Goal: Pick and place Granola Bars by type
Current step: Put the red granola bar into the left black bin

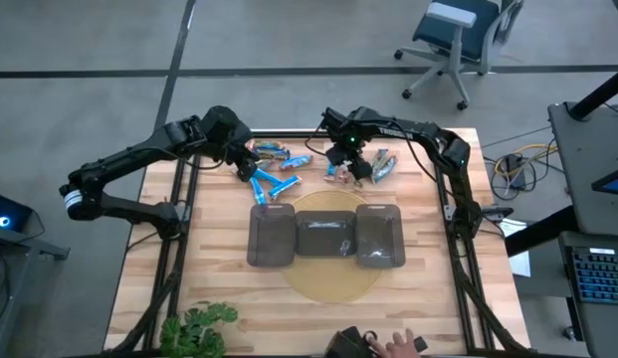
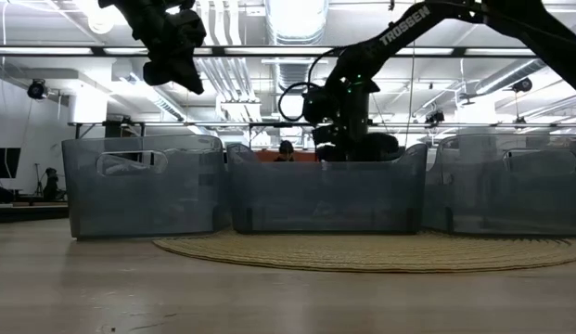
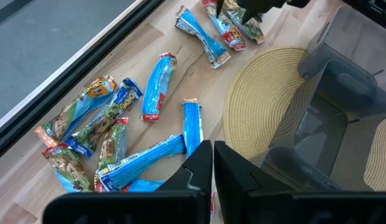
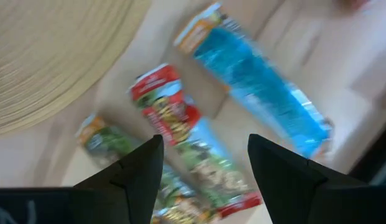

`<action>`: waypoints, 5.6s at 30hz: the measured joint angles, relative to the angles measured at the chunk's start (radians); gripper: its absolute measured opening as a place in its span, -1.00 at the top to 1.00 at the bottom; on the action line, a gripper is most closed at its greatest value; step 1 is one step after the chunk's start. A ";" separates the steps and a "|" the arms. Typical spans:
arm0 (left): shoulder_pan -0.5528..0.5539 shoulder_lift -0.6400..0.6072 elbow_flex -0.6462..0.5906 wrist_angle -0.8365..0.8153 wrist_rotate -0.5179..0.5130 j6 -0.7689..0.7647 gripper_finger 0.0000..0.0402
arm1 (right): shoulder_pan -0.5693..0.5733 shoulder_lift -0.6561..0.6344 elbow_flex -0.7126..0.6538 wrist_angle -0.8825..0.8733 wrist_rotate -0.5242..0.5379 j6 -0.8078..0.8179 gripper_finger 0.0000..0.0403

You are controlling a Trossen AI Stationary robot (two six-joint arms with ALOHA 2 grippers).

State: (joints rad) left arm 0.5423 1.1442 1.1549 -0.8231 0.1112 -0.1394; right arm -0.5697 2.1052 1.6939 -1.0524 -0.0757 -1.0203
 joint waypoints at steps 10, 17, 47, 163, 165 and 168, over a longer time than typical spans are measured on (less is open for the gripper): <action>0.000 0.000 0.000 0.000 0.000 0.000 1.00 | -0.001 0.000 -0.011 0.031 0.000 -0.005 -0.12; 0.000 0.000 0.000 0.000 0.000 0.000 1.00 | -0.004 0.000 -0.036 0.033 0.000 -0.008 -0.12; 0.001 0.000 -0.032 0.001 0.000 -0.023 1.00 | -0.034 0.005 -0.168 0.168 0.034 -0.003 -0.12; 0.001 -0.002 -0.067 0.068 0.011 -0.053 1.00 | -0.027 -0.036 -0.214 0.141 0.093 0.000 0.71; 0.001 -0.003 -0.067 0.067 0.011 -0.053 1.00 | -0.025 -0.061 -0.213 0.139 0.118 0.000 0.71; 0.001 -0.004 -0.056 0.068 0.011 -0.052 1.00 | -0.024 -0.090 -0.212 0.136 0.129 0.000 0.71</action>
State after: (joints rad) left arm 0.5434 1.1400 1.0989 -0.7553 0.1223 -0.1917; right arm -0.5934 2.0155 1.4818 -0.9167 0.0536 -1.0207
